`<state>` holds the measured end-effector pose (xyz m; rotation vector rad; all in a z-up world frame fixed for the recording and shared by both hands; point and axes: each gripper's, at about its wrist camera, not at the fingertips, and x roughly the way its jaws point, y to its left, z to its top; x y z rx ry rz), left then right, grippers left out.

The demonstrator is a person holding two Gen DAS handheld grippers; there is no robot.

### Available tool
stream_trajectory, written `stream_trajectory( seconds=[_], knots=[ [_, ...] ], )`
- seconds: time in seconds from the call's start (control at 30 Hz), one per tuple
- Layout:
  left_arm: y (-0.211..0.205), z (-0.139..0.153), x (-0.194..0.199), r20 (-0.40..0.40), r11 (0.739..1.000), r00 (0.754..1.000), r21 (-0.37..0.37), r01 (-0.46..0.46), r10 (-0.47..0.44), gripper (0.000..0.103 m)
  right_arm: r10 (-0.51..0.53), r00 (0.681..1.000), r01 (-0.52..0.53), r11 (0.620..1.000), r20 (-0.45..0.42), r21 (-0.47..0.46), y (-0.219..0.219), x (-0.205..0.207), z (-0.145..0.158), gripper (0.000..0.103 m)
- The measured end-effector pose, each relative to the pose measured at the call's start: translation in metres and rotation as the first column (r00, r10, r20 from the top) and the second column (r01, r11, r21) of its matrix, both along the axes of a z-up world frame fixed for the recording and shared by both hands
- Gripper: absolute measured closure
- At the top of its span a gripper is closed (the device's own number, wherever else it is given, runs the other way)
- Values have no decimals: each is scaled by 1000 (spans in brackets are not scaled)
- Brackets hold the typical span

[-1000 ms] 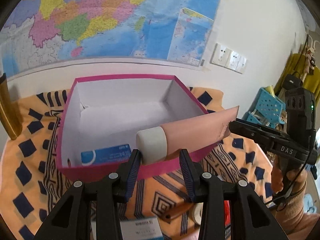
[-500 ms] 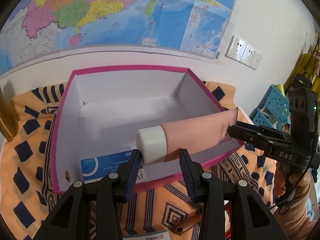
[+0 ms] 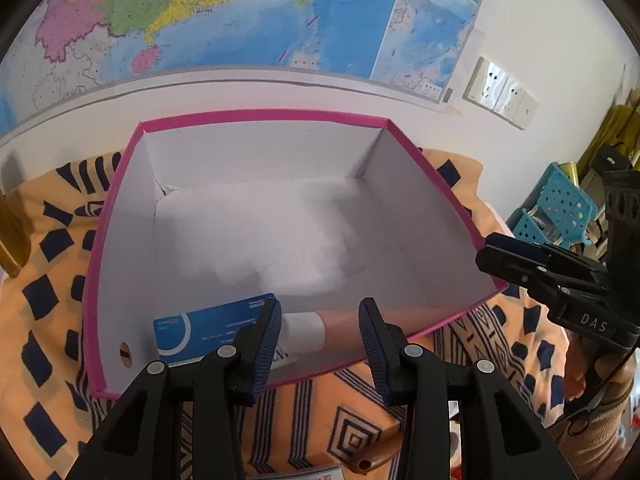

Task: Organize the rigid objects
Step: 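Lower the pink tube into the magenta box and open the right gripper, then grasp the red corkscrew with the right gripper and lift it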

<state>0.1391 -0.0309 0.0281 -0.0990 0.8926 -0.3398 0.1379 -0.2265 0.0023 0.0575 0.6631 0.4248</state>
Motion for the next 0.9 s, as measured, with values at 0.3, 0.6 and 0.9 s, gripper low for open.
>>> stream_trajectory(
  seconds=[0.3, 0.6, 0.9],
  knots=[
    [7, 21, -51, 173, 1000, 985, -17, 15, -12, 57, 27, 995, -33, 998, 99, 62, -15, -40, 6, 54],
    [1, 9, -90, 171, 997, 983, -27, 67, -62, 55, 68, 997, -73, 990, 46, 118, -27, -74, -25, 54],
    [-26, -29, -101, 86, 986, 985, -59, 154, -149, 55, 130, 982, -115, 987, -134, 116, -27, -103, -90, 54]
  ],
)
